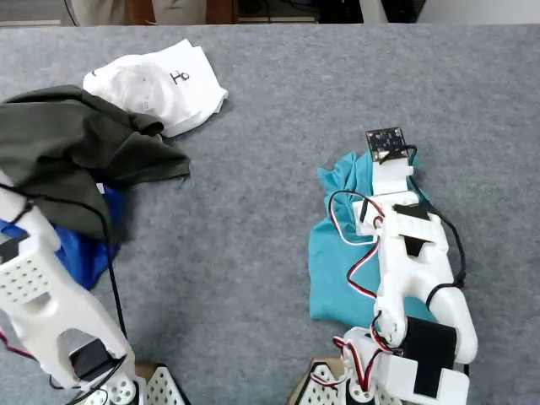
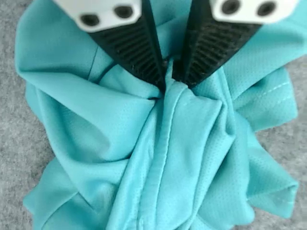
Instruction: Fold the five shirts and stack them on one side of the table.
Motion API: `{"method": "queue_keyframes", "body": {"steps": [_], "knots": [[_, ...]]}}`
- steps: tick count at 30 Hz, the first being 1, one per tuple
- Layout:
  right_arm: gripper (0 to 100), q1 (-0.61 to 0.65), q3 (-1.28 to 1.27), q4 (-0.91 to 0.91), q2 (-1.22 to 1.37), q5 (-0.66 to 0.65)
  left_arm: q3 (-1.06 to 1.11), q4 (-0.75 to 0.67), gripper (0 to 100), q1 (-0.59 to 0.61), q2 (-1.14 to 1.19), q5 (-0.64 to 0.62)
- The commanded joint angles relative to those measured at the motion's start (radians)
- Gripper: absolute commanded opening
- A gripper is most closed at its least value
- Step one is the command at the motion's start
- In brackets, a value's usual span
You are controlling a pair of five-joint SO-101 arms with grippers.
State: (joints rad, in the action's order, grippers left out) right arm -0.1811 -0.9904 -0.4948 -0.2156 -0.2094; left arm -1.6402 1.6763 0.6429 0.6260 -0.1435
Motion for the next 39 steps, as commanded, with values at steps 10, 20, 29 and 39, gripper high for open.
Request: {"method": "queue_keyframes", "body": {"steps": [10, 20, 29, 39], "knots": [[0.2, 0.019, 0.044, 0.011, 0.001, 0.003, 0.316, 0.089, 2, -0.023, -0.202, 0.048], [0.2, 0.015, 0.044, 0.011, 0.001, 0.005, 1.468, -0.084, 2, -0.374, -0.507, 0.203], [0.2, 0.018, 0.044, 0.011, 0.001, 0.005, 1.754, -0.417, 2, -0.278, -0.484, 0.207], [0.2, 0.018, 0.041, 0.011, -0.001, 0.003, 1.162, -0.379, 2, 0.037, -0.028, 0.295]]}}
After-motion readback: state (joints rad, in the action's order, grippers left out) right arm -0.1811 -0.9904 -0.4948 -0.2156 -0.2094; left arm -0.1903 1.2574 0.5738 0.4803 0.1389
